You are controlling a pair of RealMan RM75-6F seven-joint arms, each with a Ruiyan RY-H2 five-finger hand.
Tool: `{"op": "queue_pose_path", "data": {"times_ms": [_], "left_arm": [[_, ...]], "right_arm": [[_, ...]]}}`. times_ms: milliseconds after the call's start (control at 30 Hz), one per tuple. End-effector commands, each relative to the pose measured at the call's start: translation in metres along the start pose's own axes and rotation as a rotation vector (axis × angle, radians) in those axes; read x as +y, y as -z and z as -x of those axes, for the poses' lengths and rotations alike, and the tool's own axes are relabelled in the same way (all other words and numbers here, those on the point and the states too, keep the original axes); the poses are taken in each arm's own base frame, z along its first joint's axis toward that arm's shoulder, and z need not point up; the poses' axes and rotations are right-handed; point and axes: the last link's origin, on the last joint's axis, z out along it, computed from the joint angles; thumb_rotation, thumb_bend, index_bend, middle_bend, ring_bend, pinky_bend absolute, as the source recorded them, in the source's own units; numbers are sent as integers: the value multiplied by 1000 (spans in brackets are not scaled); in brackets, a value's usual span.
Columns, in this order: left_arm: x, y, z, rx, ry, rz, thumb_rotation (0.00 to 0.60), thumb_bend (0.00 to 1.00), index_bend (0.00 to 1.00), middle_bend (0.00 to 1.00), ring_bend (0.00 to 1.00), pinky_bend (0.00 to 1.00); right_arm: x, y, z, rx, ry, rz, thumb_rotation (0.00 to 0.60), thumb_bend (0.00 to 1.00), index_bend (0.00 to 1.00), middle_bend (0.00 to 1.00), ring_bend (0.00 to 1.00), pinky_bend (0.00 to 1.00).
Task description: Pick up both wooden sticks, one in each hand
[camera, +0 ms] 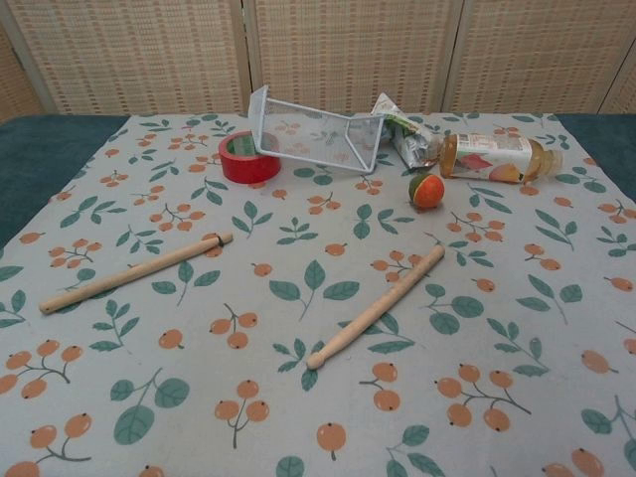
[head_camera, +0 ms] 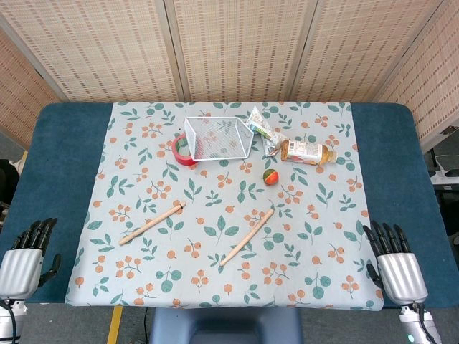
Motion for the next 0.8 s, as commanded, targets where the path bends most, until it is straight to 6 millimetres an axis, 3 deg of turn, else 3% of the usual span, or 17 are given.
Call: {"op": "queue_pose_path", "data": {"times_ms": [33, 200, 400, 633, 800], "left_arm": [[3, 1, 1, -6, 8, 14, 600, 465, 0, 82, 81, 216], [27, -8, 12, -26, 115, 82, 600, 465, 78, 128, 81, 221], [75, -46, 46, -87, 147, 139, 600, 463, 231, 272, 135, 231], [125, -83, 72, -159, 66, 151, 600, 458, 257, 322, 171, 234], [143, -96, 84, -153, -20, 130, 600, 459, 292, 375, 211, 234]], "right_arm": [[-1, 0, 1, -4, 0, -7, 600, 302, 0, 8, 0, 0], [-4, -1, 2, -5, 0, -18, 600, 302, 0, 7, 0, 0], [-19, -20, -16, 69, 4, -87, 600, 302, 0, 8, 0, 0], [-32, -42, -27, 83, 8, -128, 600, 302, 0, 7, 0, 0], [-35, -45, -23, 55, 12, -146, 600, 302, 0, 7, 0, 0]]}}
